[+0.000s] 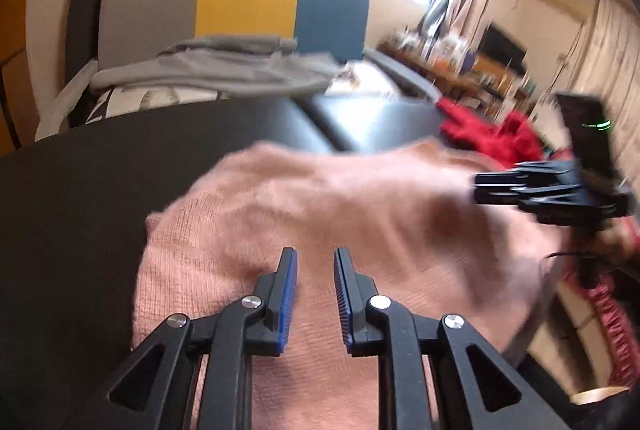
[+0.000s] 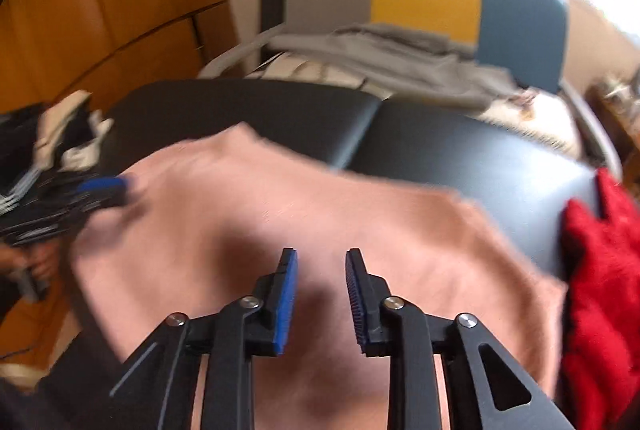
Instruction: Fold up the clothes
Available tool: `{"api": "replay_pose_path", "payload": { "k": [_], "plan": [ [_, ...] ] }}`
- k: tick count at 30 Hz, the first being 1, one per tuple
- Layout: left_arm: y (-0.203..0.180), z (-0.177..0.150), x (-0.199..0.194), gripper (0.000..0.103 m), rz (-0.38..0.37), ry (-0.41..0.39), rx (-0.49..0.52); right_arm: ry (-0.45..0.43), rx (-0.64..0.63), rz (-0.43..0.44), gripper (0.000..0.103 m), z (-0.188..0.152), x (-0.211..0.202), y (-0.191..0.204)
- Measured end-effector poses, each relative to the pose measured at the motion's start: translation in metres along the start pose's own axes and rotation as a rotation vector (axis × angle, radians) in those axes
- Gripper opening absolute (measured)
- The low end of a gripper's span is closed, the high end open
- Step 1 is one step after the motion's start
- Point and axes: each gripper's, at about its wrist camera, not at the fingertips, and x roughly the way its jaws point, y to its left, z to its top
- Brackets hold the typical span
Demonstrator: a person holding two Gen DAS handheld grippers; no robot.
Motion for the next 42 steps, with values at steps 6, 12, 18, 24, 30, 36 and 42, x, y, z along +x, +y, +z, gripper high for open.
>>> {"api": "replay_pose_path", "payload": {
  "k": [6,12,18,24,30,36,42],
  "plan": [
    [0.014,-0.046,0.004,0.018,-0.011,0.07,-0.037,0.12,0.121,0.13,0.044,-0.042,0.02,-0.017],
    [0.009,-0.054,-0.005,0.018,-0.038,0.125,-0.022,0.062,0.294,0.199,0.043,-0.051,0.004,-0.042],
    [0.002,-0.014,-0.022,0.018,-0.035,0.034,-0.003,-0.077,0.39,0.092,0.057,-0.046,-0.042,-0.088],
    [0.032,0.02,-0.031,0.022,0.075,-0.083,-0.076,-0.071,0.353,-0.054,0.059,-0.01,-0.038,-0.138],
    [0.039,0.026,-0.017,0.022,0.065,-0.062,-0.048,0.137,0.126,-0.173,0.057,0.017,0.016,-0.134],
    [0.034,0.008,0.0,0.022,0.105,-0.005,0.005,0.19,-0.06,-0.278,0.009,0.015,0.022,-0.106],
    [0.036,-0.015,0.013,0.023,0.142,0.039,0.007,-0.007,-0.072,-0.452,0.009,0.026,-0.027,-0.096]
  ]
}}
